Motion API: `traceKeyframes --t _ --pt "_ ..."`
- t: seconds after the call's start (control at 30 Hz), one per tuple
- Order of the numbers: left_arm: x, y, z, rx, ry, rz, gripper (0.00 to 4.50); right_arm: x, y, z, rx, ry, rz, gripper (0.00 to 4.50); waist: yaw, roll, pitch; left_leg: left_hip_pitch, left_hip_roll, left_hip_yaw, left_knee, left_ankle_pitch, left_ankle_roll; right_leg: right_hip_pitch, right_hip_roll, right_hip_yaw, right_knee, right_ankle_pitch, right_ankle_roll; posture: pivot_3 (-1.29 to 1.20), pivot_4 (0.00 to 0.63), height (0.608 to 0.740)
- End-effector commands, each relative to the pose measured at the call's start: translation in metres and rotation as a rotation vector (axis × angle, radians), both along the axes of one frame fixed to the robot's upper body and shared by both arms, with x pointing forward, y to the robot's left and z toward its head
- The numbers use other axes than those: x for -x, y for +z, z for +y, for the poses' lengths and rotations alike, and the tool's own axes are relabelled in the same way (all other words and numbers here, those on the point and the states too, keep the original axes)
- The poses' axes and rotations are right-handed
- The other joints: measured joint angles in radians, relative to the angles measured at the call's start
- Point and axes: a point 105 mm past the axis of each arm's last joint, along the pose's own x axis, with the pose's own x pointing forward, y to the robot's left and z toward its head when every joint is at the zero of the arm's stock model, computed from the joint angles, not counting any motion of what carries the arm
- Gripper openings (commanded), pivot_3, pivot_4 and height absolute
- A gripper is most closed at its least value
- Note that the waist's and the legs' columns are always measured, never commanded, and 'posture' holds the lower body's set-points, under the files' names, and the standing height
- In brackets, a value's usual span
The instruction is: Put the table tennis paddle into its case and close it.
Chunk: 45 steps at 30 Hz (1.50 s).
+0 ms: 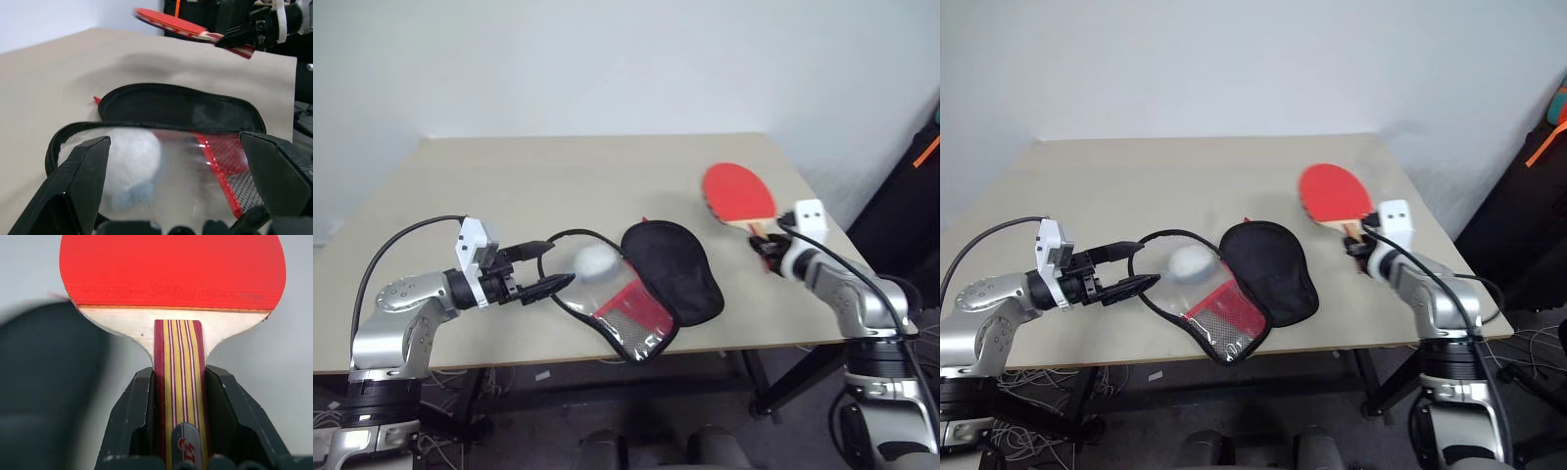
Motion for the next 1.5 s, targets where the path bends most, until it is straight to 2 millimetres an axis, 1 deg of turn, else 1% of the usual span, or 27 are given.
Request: traceKeyframes --t 0.03,0.13,0.2,0.27,0.37,0.63,0.93,1.17,1.37,1.5 --pt "-0.004 0.010 -0.004 -0.002 -0.015 -0.045 4.50 0.007 0.012 0.035 0.002 0.040 -0.027 1.11 0.003 0.000 0.000 0.000 0.000 0.000 0.000 0.000 0.000 0.000 0.000 0.000 0.000 0.000 0.000 0.00 0.000 0.740" --pt "-0.004 0.009 -0.005 0.000 -0.019 -0.044 4.50 0.013 -0.003 0.058 0.006 0.059 0.021 1.11 0.011 0.000 0.000 -0.002 -0.002 0.001 0.001 0.000 0.000 0.000 -0.003 -0.001 -0.001 0.002 -0.003 0.00 0.000 0.740" --pt "-0.004 0.009 -0.006 0.001 -0.020 -0.043 4.50 0.015 -0.012 0.067 0.005 0.064 0.050 1.11 0.010 -0.001 0.000 -0.003 -0.003 0.000 0.001 0.000 0.000 0.000 -0.004 -0.002 -0.003 0.002 -0.004 0.00 0.000 0.740" --pt "-0.003 0.009 -0.007 0.002 -0.020 -0.042 4.50 0.017 -0.022 0.072 0.014 0.066 0.073 1.11 0.009 -0.001 0.000 -0.004 -0.003 0.001 0.001 0.000 0.000 0.000 -0.005 -0.002 -0.004 0.003 -0.004 0.00 0.000 0.740" --pt "-0.002 0.009 -0.005 0.001 -0.018 -0.041 4.50 0.018 -0.033 0.070 0.045 0.058 0.094 1.11 0.008 -0.001 0.000 -0.004 -0.003 0.001 0.001 0.000 0.000 -0.001 -0.004 -0.002 -0.003 0.003 -0.004 0.00 0.000 0.740" --pt "-0.002 0.010 -0.003 -0.002 -0.006 -0.045 4.50 0.025 -0.059 0.056 0.113 0.047 0.154 1.11 0.008 -0.001 0.000 -0.003 -0.003 0.000 0.001 0.000 0.000 -0.001 -0.004 -0.002 -0.003 0.002 -0.004 0.00 0.000 0.740" --pt "-0.003 0.010 -0.002 -0.002 -0.003 -0.045 4.50 0.029 -0.065 0.054 0.147 0.052 0.173 1.11 0.008 -0.001 -0.001 -0.003 -0.003 0.000 0.001 0.000 -0.001 0.000 -0.004 -0.002 -0.003 0.002 -0.004 0.00 0.000 0.740" --pt "-0.006 0.010 -0.001 -0.003 -0.004 -0.047 4.50 0.039 -0.067 0.063 0.193 0.108 0.177 1.11 0.008 -0.001 -0.001 -0.002 -0.003 0.000 0.000 0.000 -0.001 0.000 -0.004 -0.003 -0.003 0.002 -0.004 0.00 0.000 0.740" --pt "-0.006 0.010 0.000 -0.006 -0.005 -0.048 4.50 0.039 -0.070 0.064 0.194 0.102 0.187 1.11 0.008 -0.002 -0.001 -0.002 -0.002 0.000 0.000 0.000 -0.001 0.000 -0.004 -0.003 -0.003 0.002 -0.004 0.00 0.000 0.740" --pt "-0.007 0.011 0.001 -0.008 -0.005 -0.050 4.50 0.036 -0.068 0.066 0.189 0.096 0.188 1.11 0.008 -0.002 -0.001 -0.002 -0.002 0.000 0.000 0.000 -0.001 0.000 -0.004 -0.003 -0.003 0.001 -0.004 0.00 0.000 0.740"
